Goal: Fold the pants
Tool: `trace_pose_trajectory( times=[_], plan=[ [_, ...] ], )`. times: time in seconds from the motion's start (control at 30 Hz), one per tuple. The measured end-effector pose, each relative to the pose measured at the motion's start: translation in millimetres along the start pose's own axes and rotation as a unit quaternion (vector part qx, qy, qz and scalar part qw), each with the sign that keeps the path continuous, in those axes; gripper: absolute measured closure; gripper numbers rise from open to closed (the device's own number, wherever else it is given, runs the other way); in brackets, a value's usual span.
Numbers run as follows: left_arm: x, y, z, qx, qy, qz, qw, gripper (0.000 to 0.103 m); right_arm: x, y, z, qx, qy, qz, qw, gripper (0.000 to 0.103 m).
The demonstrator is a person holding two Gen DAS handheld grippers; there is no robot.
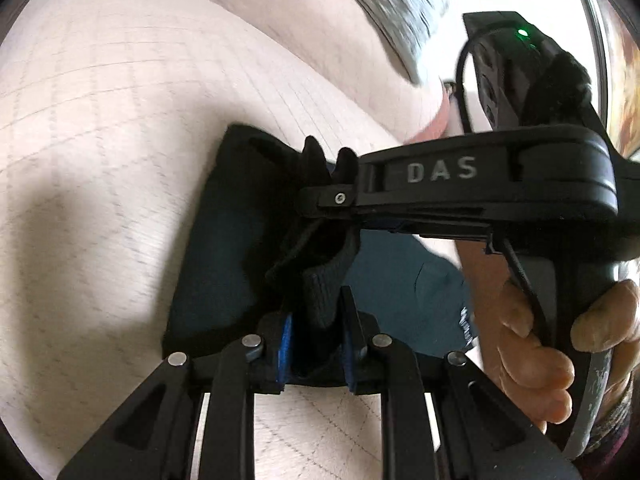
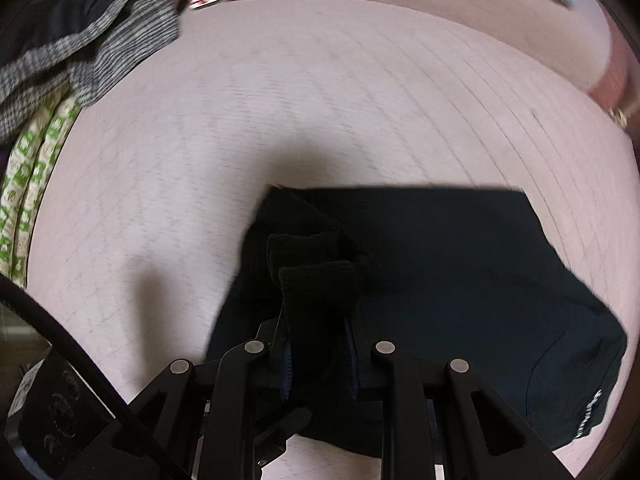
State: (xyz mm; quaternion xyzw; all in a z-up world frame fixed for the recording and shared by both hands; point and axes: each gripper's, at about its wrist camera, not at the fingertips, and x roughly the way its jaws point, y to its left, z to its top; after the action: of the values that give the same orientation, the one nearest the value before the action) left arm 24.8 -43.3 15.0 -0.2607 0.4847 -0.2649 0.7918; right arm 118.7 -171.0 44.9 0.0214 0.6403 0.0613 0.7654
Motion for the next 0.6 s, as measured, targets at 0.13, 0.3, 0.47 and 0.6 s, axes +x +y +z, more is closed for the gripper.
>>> trace_pose_trajectory(
  times=[0.13,0.3,0.47,0.6],
  plan=[
    [11,-23,-4,0.010,0.010,0.005,0.9999,0.079,9,-31,-13,0.031,-0.003,0.021,0.999,0.078],
    [0,-37,-13,0.036,0.022,0.000,0.9991,0.070,14,-61,-30,0.051,-0.021,0.030,0.998,0.067],
    [-17,-39,-20,0.053,0.010,0.013,0.9985,0.061,-1,-91,-43,0.058,-0.056,0.000,0.997,0.055],
    [-32,-32,-30,0.065,0.005,0.042,0.9970,0.061,-17,-108,-53,0.058,-0.077,-0.061,0.993,0.055]
  ],
)
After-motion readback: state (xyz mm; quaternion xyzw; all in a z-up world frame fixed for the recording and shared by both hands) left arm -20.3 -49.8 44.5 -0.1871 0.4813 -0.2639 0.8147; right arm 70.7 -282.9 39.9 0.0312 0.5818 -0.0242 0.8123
